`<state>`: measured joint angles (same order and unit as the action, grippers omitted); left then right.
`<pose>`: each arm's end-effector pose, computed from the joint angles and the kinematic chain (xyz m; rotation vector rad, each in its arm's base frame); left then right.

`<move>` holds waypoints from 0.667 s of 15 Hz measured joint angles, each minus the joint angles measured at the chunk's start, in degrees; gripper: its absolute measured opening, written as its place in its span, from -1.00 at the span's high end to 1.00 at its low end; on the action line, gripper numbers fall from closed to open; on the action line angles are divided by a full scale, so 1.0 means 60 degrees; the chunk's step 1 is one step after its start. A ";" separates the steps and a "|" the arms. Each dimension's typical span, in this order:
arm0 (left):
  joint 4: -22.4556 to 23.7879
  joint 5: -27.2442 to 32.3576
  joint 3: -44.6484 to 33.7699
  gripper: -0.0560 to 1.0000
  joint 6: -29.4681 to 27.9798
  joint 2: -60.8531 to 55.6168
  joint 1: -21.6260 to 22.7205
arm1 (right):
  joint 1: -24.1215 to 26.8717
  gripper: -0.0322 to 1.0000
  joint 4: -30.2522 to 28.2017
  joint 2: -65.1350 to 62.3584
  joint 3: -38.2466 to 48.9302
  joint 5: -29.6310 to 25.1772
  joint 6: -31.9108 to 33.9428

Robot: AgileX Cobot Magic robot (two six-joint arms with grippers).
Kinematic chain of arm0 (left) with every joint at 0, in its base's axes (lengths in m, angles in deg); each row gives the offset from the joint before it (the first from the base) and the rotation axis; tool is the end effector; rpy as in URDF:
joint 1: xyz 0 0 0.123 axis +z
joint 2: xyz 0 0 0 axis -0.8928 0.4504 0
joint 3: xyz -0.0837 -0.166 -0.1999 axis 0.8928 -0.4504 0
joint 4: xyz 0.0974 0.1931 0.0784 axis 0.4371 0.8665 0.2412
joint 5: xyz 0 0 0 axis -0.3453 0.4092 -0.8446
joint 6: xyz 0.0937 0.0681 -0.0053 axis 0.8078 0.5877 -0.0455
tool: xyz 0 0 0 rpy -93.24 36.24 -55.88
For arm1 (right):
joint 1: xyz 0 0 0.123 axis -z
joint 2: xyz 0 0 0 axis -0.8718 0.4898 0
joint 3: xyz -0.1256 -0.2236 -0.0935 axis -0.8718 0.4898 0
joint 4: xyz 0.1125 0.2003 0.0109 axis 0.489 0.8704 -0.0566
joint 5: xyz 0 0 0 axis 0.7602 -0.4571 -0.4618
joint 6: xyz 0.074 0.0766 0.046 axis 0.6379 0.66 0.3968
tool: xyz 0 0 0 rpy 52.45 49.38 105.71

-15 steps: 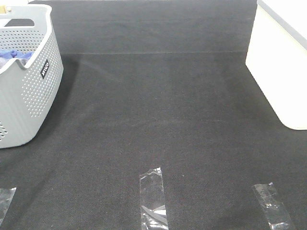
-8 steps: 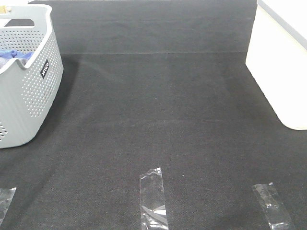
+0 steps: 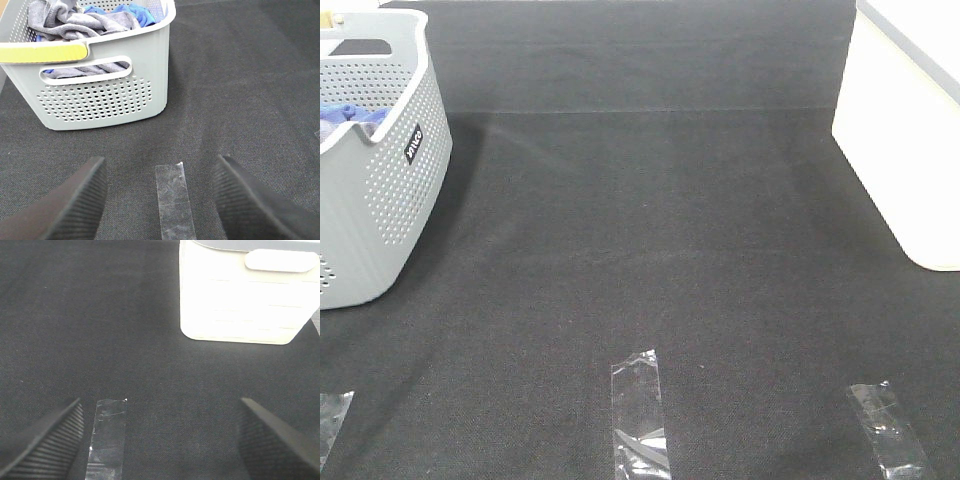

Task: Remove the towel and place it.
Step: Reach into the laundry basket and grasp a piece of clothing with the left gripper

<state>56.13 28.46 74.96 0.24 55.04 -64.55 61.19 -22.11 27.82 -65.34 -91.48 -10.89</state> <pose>0.0099 -0.0079 0.2572 0.1014 2.0242 -0.0585 0.0083 0.0096 0.2563 -0.1185 2.0346 0.0325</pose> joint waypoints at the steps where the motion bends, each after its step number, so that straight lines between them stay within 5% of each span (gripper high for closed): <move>1: 0.0000 0.0000 0.0000 -0.24 0.0000 0.0000 0.0000 | 0.0000 -0.57 0.0000 0.0000 0.0000 0.0000 0.0000; 10: 0.0000 0.0000 0.0000 -0.24 0.0000 0.0000 0.0000 | 0.0000 -0.57 0.0000 0.0000 0.0000 0.0000 0.0000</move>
<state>56.13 28.46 74.96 0.24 55.04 -64.55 61.19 -22.11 27.82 -65.34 -91.48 -10.89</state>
